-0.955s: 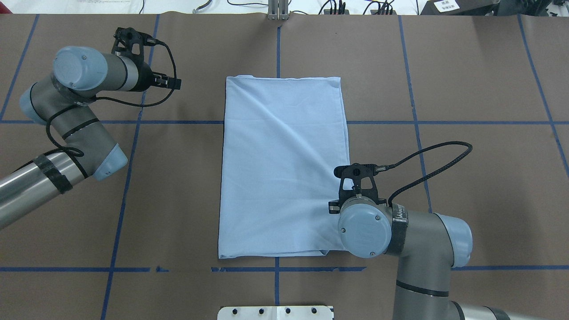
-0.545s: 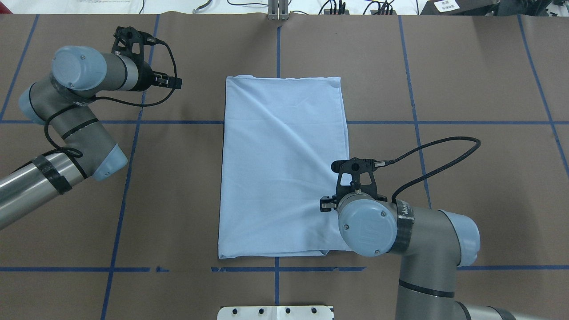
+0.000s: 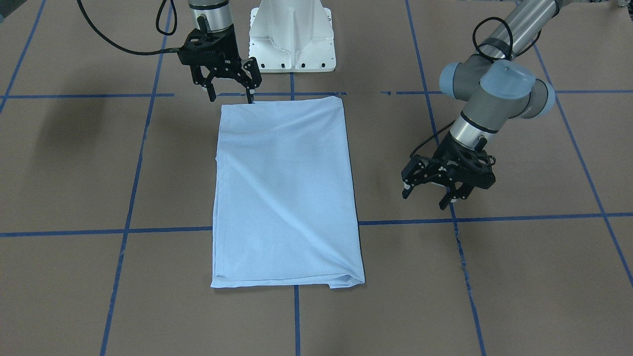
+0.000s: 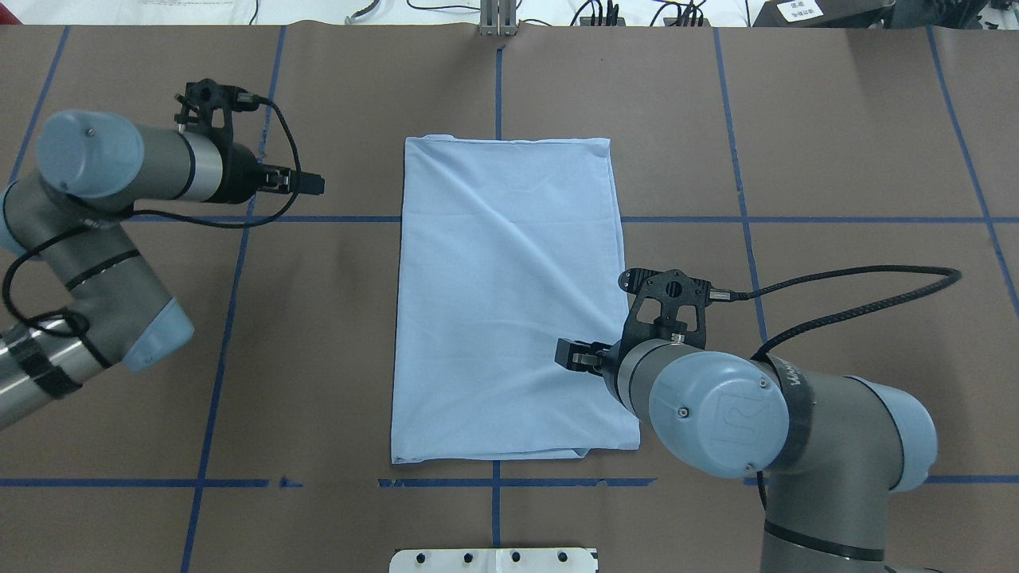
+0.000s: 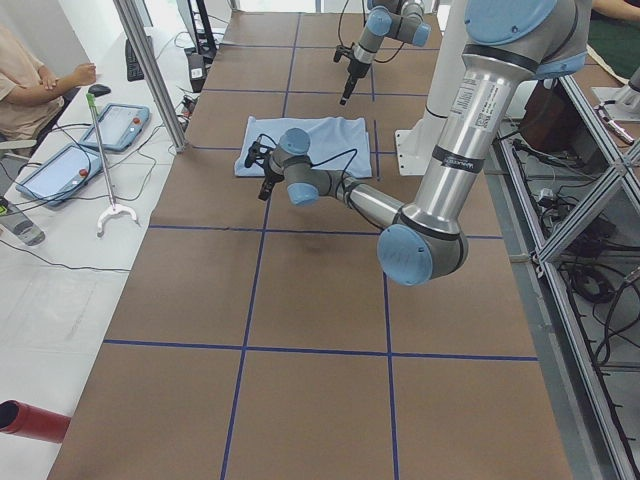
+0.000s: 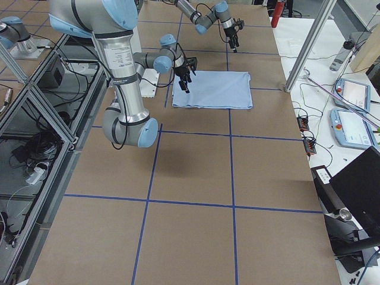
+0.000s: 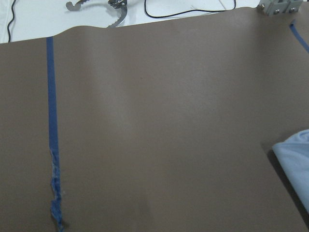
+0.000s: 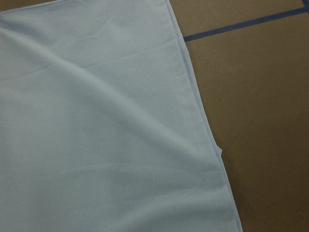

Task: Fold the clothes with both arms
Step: 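Move both grippers to the shirt's edge nearest the robot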

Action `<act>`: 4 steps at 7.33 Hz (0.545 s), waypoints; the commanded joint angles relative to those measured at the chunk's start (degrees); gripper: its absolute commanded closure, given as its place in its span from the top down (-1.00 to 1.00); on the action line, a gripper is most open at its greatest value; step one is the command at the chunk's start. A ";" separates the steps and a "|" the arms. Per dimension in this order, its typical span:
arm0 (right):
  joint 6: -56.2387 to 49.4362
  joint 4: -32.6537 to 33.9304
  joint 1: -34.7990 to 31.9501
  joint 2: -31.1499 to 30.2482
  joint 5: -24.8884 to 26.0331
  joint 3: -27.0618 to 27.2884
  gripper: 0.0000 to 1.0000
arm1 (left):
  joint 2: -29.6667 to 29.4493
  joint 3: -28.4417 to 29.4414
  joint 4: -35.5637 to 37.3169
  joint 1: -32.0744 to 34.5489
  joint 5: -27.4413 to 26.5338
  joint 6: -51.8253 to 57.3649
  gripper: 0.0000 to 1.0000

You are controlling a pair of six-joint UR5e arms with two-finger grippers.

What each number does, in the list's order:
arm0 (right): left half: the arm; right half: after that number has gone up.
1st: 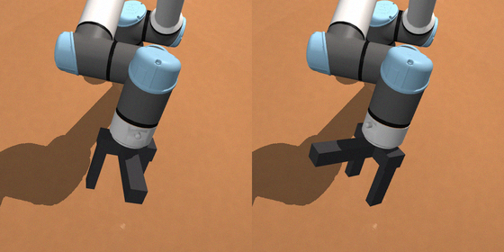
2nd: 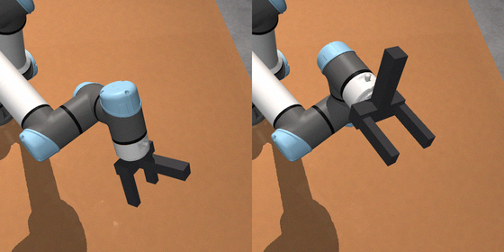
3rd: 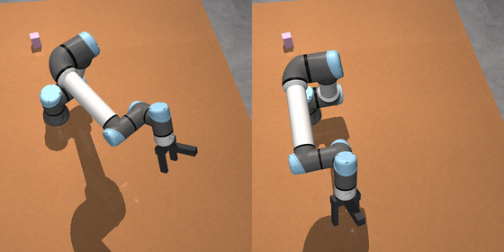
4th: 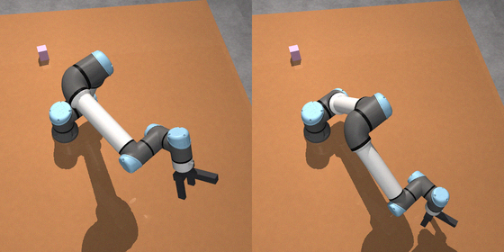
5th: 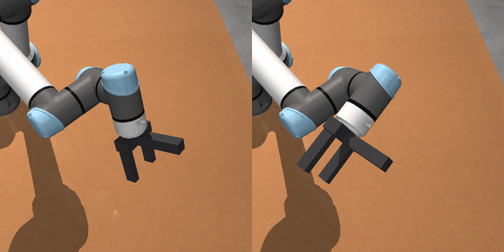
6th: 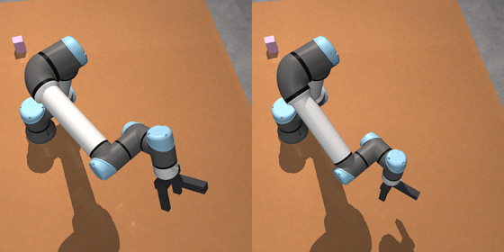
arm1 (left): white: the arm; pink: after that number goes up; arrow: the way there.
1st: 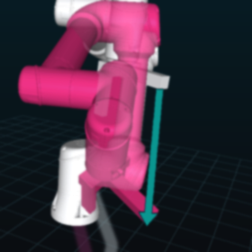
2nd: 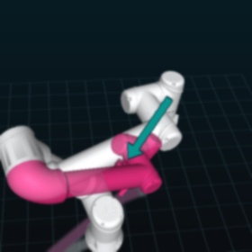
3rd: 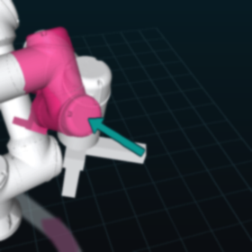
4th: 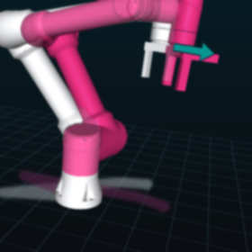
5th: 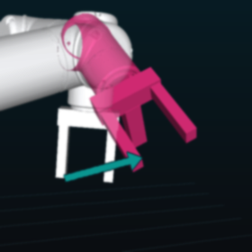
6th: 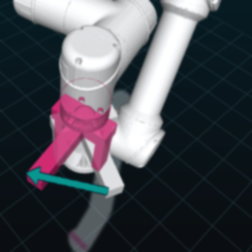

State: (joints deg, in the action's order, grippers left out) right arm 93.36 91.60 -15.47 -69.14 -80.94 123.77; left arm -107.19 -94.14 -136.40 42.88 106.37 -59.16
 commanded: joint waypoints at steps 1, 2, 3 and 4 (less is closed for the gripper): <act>4.02 -19.16 1.58 -10.60 1.04 0.95 1.00 | 10.29 -15.57 -0.01 -8.47 -1.67 -11.72 1.00; 9.16 -24.66 2.54 -14.84 3.65 0.95 1.00 | 13.29 -19.90 -0.01 -13.82 -5.43 -16.47 1.00; 14.43 -25.15 4.55 -15.66 8.55 1.04 1.00 | 13.49 -20.99 -0.01 -20.23 -11.30 -23.91 1.00; 17.35 -25.24 5.35 -15.50 10.69 1.04 1.00 | 13.41 -21.00 -0.18 -26.12 -18.49 -32.08 0.88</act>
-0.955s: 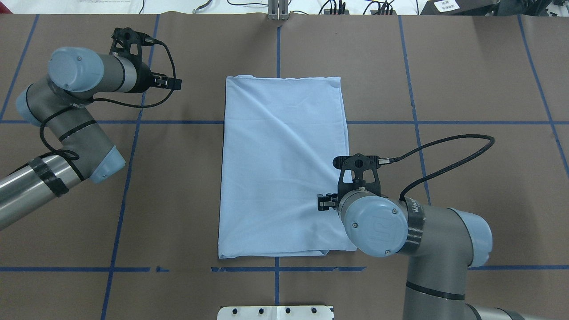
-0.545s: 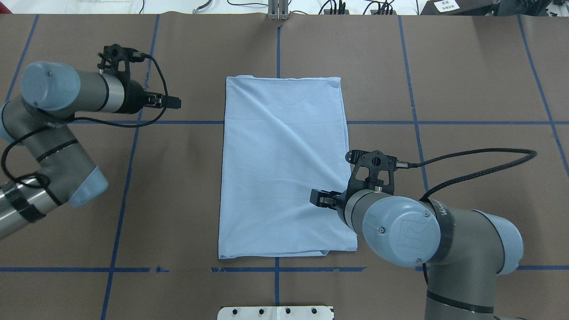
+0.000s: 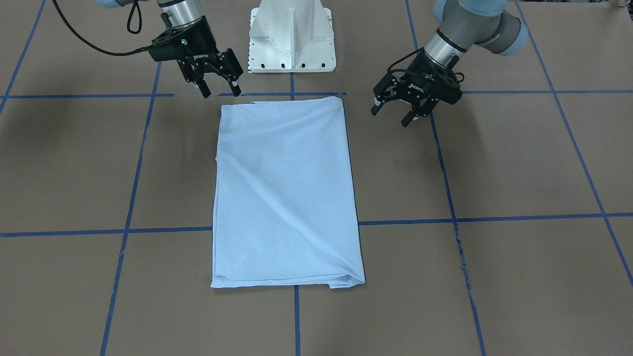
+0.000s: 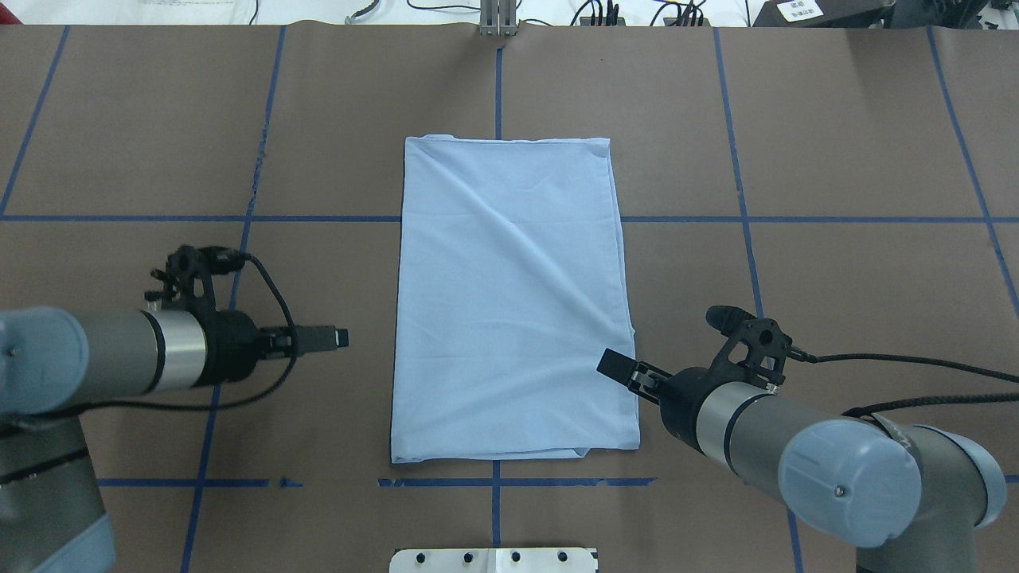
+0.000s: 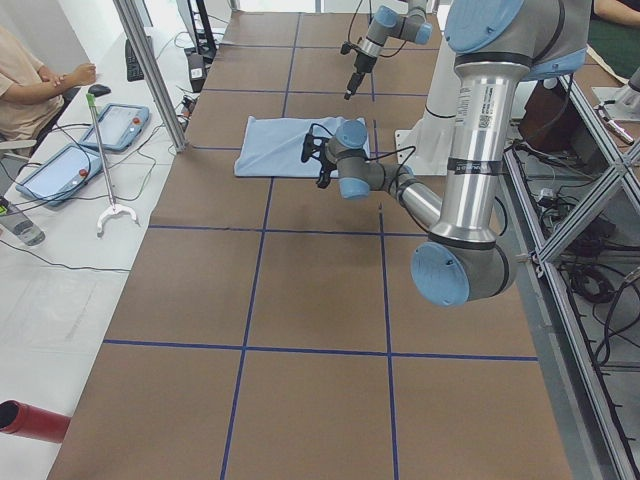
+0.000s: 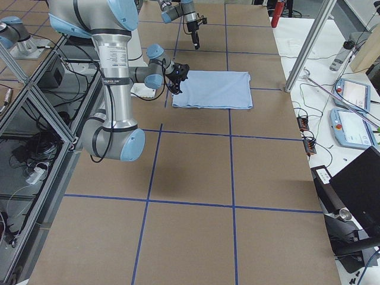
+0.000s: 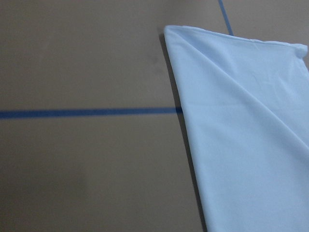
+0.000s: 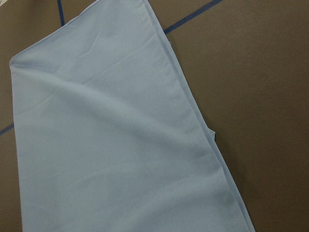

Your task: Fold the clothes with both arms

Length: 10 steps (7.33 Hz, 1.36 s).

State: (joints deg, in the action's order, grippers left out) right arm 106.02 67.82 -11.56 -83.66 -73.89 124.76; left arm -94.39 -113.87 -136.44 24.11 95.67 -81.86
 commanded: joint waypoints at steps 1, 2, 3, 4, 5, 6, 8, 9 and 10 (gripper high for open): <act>4.72 -1.47 1.45 -0.98 3.75 0.05 1.00 | 0.00 -1.01 -0.14 -12.54 -14.56 -17.99 0.63; 4.72 -1.47 1.45 -0.98 3.84 0.05 1.00 | -0.35 -0.22 -0.14 -15.99 -20.11 -20.42 0.58; 4.72 -1.47 1.45 -0.98 4.01 -0.04 1.00 | -0.53 0.57 -0.23 -18.02 -22.95 -20.97 0.58; 4.72 -1.47 1.54 -0.98 4.10 -0.04 1.00 | -1.92 1.01 -0.14 -19.44 -23.76 -22.02 0.58; 4.72 -1.47 1.54 -0.98 4.28 -0.22 1.00 | -4.72 3.80 -0.14 -19.71 -24.21 -22.12 0.58; 4.72 -1.47 1.71 -0.98 4.71 -0.22 1.00 | -7.36 6.61 -0.14 -19.89 -24.47 -22.03 0.58; 4.81 -1.47 1.98 -0.98 5.16 -0.31 1.00 | -7.82 7.34 0.03 -19.89 -24.30 -21.94 0.58; 4.81 -1.38 2.33 -1.07 5.59 -0.31 1.00 | -7.82 7.34 0.30 -19.89 -23.95 -21.86 0.58; 4.81 -1.38 2.85 -1.07 6.29 -0.39 1.00 | -7.82 7.34 0.47 -19.89 -23.77 -21.68 0.58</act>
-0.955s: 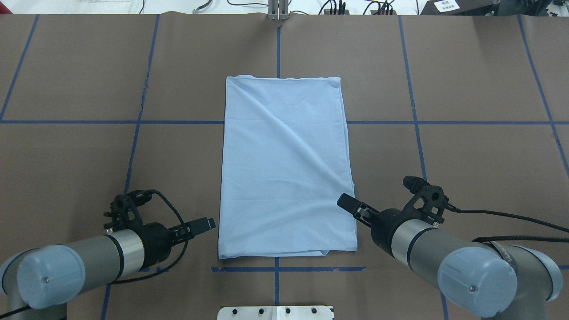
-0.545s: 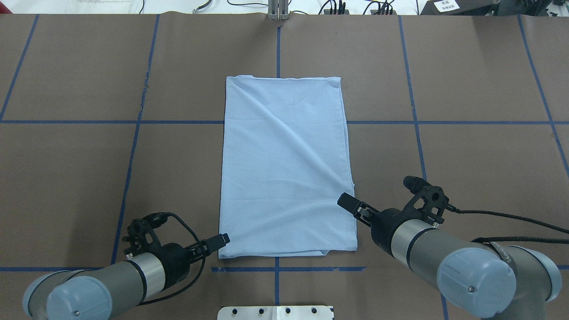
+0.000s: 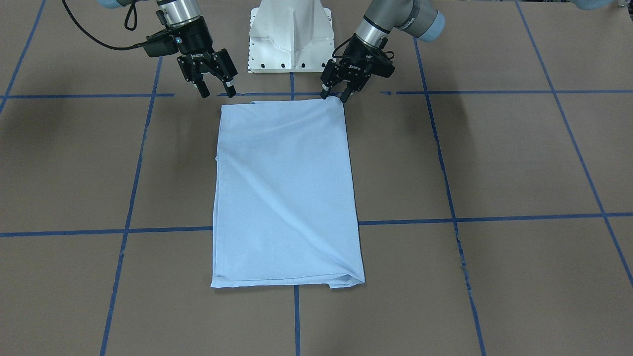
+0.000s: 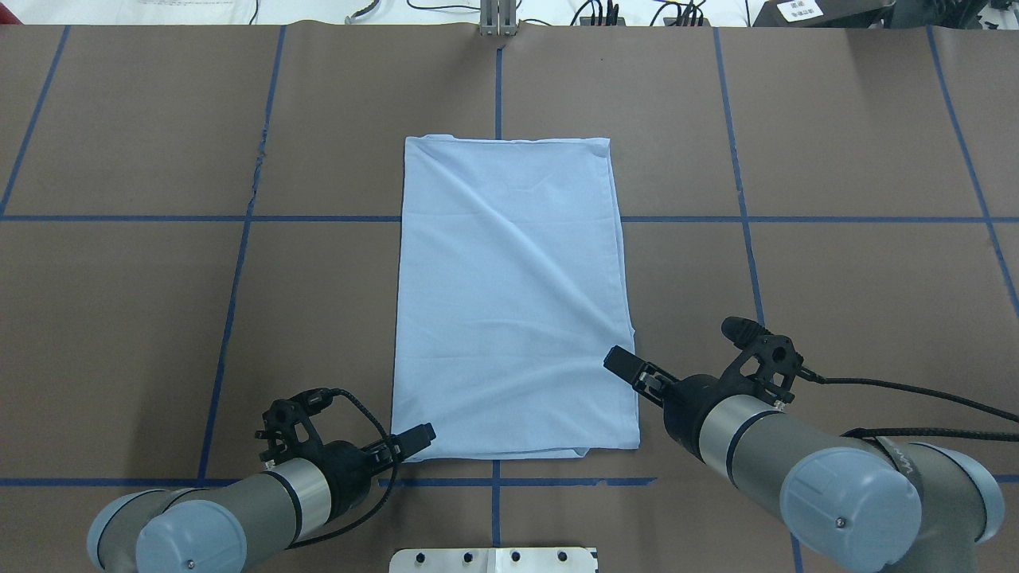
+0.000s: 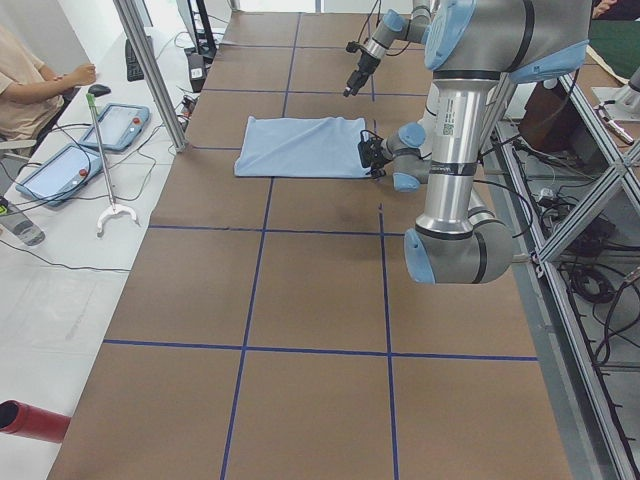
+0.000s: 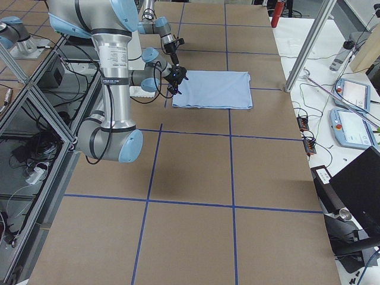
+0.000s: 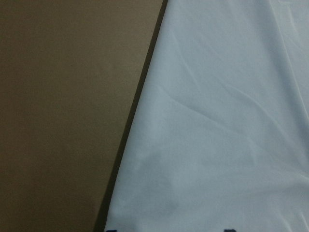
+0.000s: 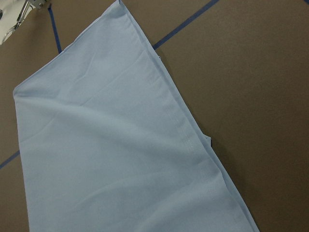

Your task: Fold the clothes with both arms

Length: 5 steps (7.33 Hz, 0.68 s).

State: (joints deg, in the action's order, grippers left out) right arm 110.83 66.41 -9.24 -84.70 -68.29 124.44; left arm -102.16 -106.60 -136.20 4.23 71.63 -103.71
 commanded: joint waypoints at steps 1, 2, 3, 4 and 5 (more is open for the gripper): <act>0.00 -0.06 0.71 -0.03 0.70 -0.07 1.00 | 0.11 0.16 0.59 -0.01 0.35 0.52 0.58; 0.00 0.03 0.80 -0.03 0.88 -0.07 1.00 | 0.38 0.07 0.68 -0.01 2.00 0.78 0.58; 0.00 -0.06 0.89 -0.03 0.88 -0.25 1.00 | -0.06 -0.71 3.37 0.08 3.84 0.79 0.59; 0.00 0.03 1.06 -0.03 1.23 -0.34 1.00 | -0.23 -0.89 4.36 -0.01 3.95 0.79 0.60; 0.00 -0.06 1.06 -0.03 1.23 -0.34 1.00 | -0.24 -0.63 4.46 -0.01 3.95 0.79 0.59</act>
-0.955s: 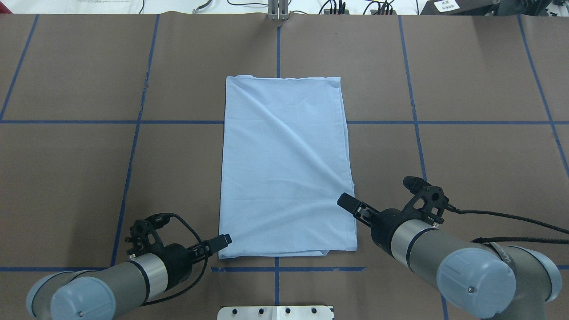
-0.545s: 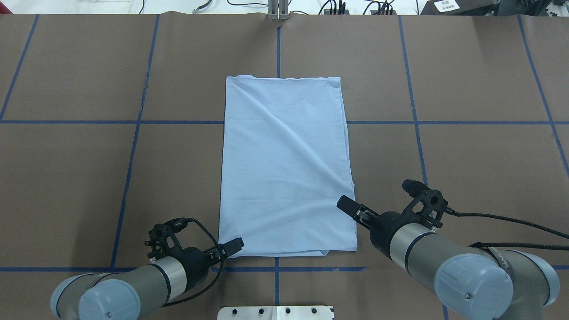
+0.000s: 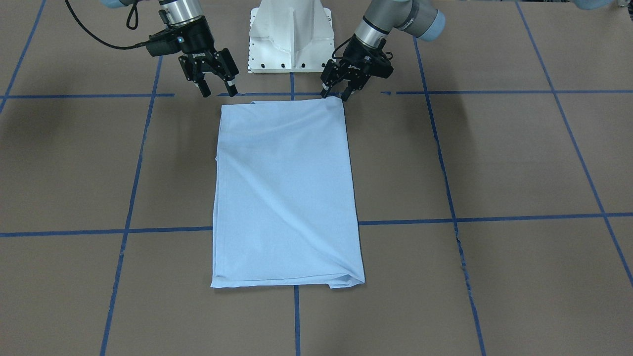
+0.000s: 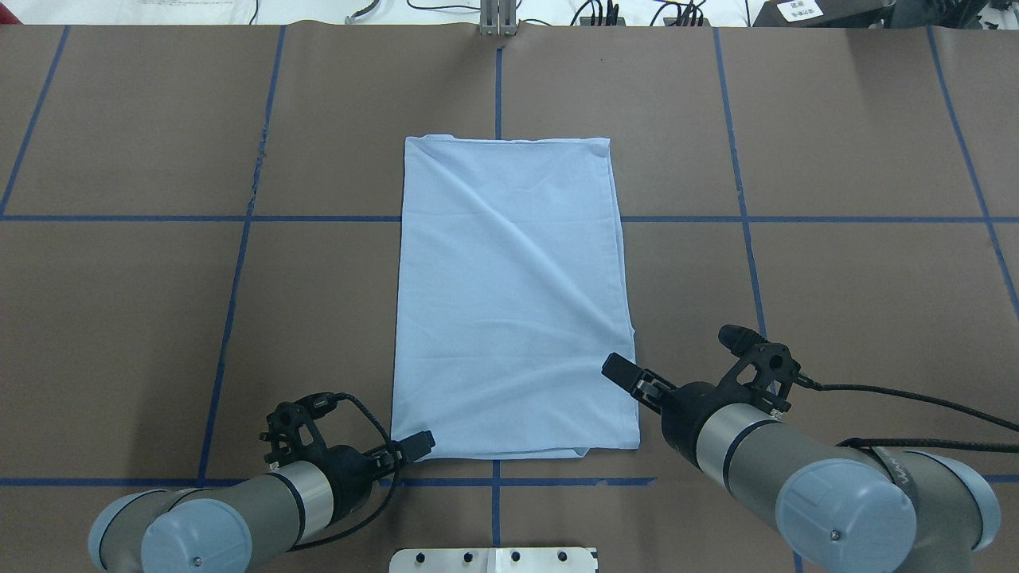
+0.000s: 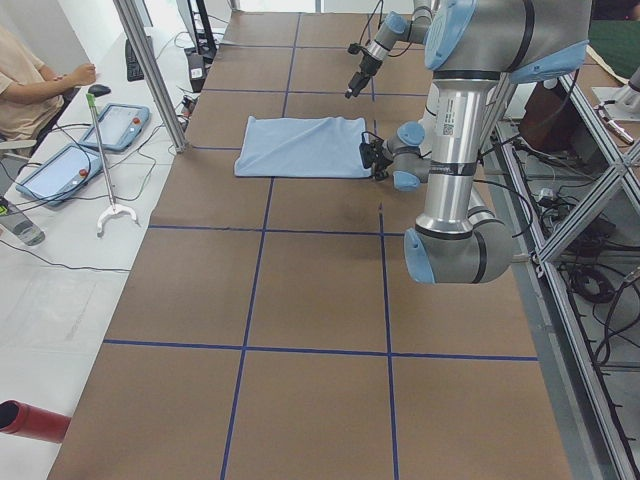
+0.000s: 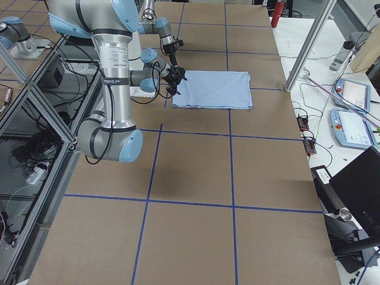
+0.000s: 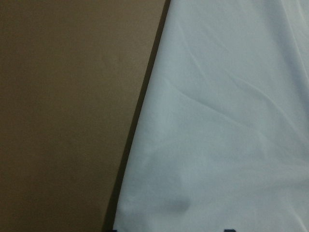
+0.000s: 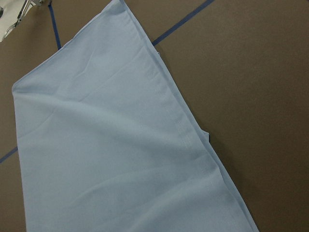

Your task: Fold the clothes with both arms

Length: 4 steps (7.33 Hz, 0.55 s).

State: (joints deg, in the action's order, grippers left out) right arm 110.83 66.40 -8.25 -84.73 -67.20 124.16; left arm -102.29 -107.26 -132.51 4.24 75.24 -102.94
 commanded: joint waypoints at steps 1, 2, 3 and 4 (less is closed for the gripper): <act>0.00 -0.05 0.08 0.00 0.14 -0.06 1.00 | -0.10 -0.14 0.76 -0.02 0.34 0.02 0.59; 0.00 -0.05 0.17 0.00 0.22 -0.06 1.00 | -0.71 -0.23 0.76 0.41 0.43 0.02 0.59; 0.00 -0.05 0.17 0.00 0.40 -0.06 1.00 | -1.85 -0.23 0.76 1.11 0.26 -0.59 0.57; 0.00 -0.05 0.26 0.00 0.57 -0.06 1.00 | -1.86 -0.23 0.76 1.47 0.17 -0.94 0.57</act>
State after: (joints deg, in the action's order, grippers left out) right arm 110.83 66.36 -8.07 -84.73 -66.83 124.10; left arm -103.68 -107.46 -131.76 5.14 75.53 -103.41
